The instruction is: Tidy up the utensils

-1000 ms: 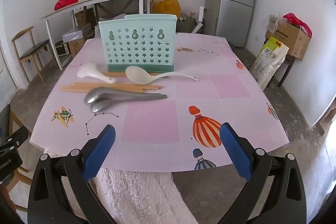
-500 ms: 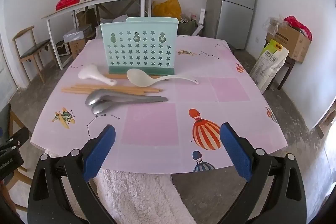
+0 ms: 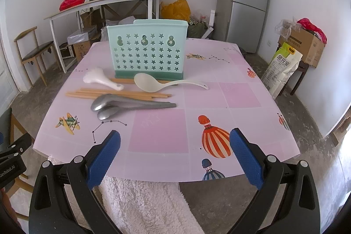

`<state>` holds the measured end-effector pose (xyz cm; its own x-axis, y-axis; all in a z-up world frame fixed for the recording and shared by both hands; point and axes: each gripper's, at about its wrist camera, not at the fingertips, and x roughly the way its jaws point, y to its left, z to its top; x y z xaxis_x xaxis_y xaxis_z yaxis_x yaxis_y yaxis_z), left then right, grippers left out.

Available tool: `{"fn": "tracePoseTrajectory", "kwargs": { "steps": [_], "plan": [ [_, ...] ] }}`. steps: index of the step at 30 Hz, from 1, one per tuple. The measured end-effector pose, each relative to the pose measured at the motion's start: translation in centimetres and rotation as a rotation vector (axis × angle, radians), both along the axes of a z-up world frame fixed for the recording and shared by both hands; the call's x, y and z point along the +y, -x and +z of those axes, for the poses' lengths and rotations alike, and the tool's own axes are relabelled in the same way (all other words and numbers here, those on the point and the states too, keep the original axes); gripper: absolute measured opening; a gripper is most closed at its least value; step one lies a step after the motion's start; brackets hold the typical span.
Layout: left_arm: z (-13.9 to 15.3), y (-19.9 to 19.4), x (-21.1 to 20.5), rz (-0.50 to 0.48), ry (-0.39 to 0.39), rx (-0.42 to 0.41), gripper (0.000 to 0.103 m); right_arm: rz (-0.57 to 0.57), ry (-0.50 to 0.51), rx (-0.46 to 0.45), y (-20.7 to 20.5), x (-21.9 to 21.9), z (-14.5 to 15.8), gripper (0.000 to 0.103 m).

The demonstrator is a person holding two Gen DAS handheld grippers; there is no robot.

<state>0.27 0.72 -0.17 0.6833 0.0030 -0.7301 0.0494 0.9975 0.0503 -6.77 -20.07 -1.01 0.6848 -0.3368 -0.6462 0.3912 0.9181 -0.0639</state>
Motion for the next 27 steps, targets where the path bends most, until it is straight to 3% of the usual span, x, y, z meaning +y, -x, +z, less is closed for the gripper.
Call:
{"fn": "tracePoseTrajectory", "kwargs": {
  "steps": [27],
  "plan": [
    [-0.13,-0.21,0.3,0.024,-0.03,0.012,0.094,0.008,-0.009,-0.009,-0.1,-0.03,0.24,0.097]
  ]
}}
